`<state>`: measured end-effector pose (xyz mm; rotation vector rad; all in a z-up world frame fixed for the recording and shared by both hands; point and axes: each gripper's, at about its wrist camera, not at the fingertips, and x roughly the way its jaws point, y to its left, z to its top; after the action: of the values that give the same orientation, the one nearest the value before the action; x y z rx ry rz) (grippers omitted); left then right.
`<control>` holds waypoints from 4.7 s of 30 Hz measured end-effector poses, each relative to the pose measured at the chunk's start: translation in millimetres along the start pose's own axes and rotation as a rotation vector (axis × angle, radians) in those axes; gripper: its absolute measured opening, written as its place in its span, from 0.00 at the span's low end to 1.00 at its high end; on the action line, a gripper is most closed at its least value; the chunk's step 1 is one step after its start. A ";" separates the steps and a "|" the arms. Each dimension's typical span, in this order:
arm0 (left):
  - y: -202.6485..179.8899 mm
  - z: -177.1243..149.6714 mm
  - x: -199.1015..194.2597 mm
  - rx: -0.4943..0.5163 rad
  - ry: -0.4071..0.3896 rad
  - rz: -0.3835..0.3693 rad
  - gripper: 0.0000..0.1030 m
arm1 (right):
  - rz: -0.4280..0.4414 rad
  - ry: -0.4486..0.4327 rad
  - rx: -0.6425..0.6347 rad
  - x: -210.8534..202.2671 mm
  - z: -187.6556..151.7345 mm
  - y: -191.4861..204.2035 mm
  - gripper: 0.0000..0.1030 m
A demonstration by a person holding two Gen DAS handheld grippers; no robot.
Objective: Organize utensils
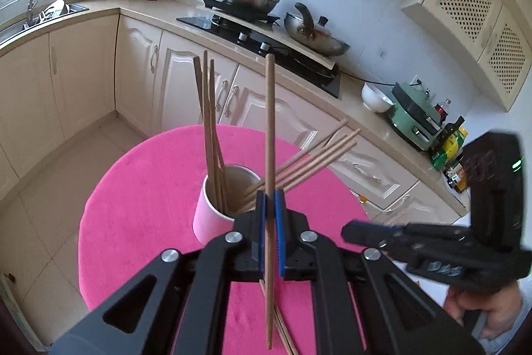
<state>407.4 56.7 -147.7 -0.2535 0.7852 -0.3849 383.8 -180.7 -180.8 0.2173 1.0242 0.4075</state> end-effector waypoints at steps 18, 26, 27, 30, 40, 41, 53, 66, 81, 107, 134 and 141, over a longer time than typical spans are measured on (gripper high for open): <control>75.9 -10.7 41.2 -0.109 0.136 0.169 0.06 | -0.196 0.221 0.305 139.2 -9.1 -62.3 0.08; 95.5 -15.2 53.5 -0.125 0.176 0.176 0.05 | -0.246 0.251 0.313 160.5 -5.8 -64.1 0.12; 97.0 -16.1 54.7 -0.129 0.181 0.175 0.05 | -0.249 0.251 0.303 161.5 -5.0 -62.6 0.12; 98.8 -17.6 57.4 -0.138 0.194 0.173 0.05 | -0.259 0.253 0.238 163.7 -4.6 -57.2 0.11; 79.0 -12.6 43.7 -0.109 0.139 0.129 0.05 | -0.126 0.157 0.259 112.8 -18.3 -70.3 0.05; 76.2 -12.5 40.4 -0.110 0.127 0.126 0.05 | -0.113 0.135 0.258 101.3 -19.7 -70.7 0.05; 40.1 1.2 -9.0 -0.129 -0.111 0.044 0.05 | 0.063 -0.130 0.168 -11.3 -4.2 -41.1 0.05; 10.3 48.6 2.6 -0.041 -0.281 0.045 0.06 | 0.099 -0.304 0.009 -65.8 61.0 12.2 0.05; 17.3 68.1 40.5 0.016 -0.338 0.093 0.06 | 0.008 -0.241 -0.073 -26.8 76.5 26.2 0.05; 29.6 12.1 54.7 -0.030 -0.073 0.108 0.26 | -0.096 -0.125 -0.145 32.4 48.6 37.4 0.06; -13.7 -32.4 8.4 -0.001 0.009 0.227 0.35 | -0.119 -0.251 -0.179 -50.7 4.7 15.9 0.52; -16.2 -74.3 29.6 -0.001 0.157 0.246 0.35 | -0.161 -0.154 -0.098 -42.2 -32.9 -25.6 0.53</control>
<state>368.6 23.7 -211.4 -0.1265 0.9590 -0.1727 342.2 -222.2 -173.8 0.0757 0.8612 0.2891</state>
